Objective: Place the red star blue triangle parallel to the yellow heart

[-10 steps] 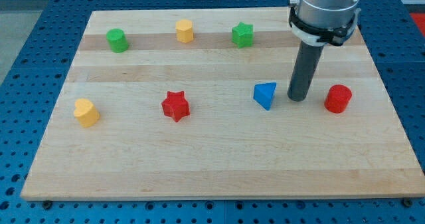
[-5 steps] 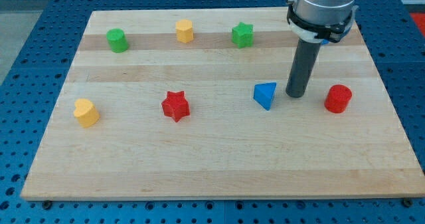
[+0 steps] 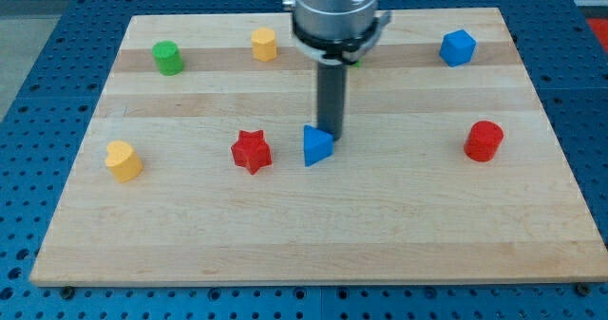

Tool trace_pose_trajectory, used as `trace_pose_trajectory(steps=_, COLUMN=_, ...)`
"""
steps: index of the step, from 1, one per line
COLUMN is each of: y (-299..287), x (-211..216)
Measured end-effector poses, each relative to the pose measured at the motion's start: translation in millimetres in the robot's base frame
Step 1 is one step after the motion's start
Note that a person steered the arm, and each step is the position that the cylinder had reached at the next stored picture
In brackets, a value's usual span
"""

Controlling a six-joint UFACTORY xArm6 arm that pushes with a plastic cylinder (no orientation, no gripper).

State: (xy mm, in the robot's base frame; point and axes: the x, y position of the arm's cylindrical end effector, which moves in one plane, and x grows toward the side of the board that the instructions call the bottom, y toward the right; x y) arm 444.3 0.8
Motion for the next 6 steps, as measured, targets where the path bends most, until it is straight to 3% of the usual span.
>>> trace_pose_trajectory(steps=3, y=-91.6, x=21.8)
trace_pose_trajectory(steps=5, y=48.9, x=12.5)
trace_pose_trajectory(steps=6, y=54.6, x=29.6)
